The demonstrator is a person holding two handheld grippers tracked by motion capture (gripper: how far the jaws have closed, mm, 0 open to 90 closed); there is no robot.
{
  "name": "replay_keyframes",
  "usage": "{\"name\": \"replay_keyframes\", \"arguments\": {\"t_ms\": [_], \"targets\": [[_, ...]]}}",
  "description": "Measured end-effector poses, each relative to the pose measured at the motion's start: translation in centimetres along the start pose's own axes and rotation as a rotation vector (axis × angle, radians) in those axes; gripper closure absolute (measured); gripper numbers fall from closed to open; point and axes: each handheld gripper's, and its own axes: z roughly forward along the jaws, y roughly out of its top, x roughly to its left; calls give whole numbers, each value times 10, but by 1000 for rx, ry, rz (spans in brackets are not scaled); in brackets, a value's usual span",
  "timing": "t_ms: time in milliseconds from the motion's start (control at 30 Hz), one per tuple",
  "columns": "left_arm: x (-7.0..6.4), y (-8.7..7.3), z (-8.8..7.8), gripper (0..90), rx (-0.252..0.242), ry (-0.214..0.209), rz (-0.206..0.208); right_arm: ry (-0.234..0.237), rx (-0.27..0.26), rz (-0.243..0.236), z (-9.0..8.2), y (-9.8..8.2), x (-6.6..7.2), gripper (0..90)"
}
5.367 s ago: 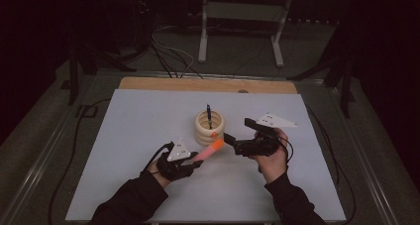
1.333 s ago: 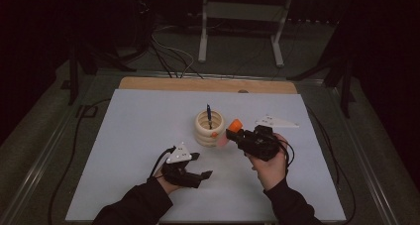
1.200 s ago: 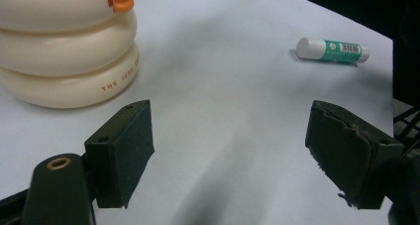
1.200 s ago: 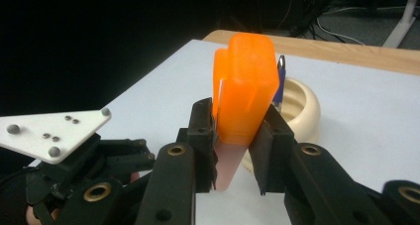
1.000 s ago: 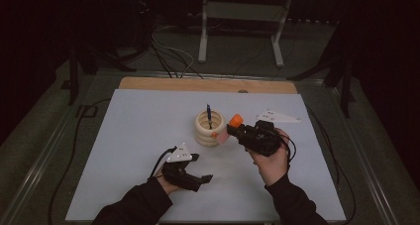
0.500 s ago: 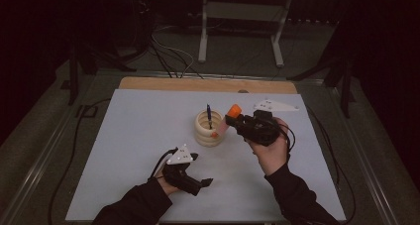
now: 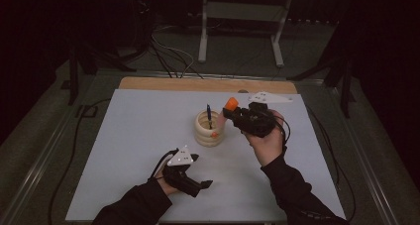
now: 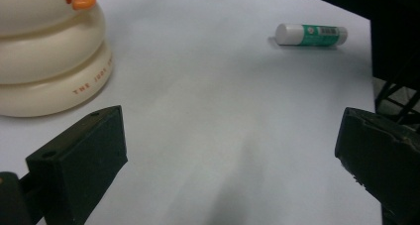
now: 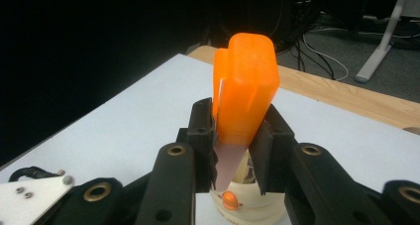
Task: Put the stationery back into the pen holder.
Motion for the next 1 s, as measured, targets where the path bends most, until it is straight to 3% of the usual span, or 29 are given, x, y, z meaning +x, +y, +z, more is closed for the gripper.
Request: {"name": "replay_keyframes", "arguments": {"t_ms": [700,1000], "targets": [[0,-1,0,2,-1,-18,-4,-55,19,-30,30,10,-15,726],[1,-1,-1,2,-5,-15,-3,-58,37,-14,45,5,-21,726]]}}
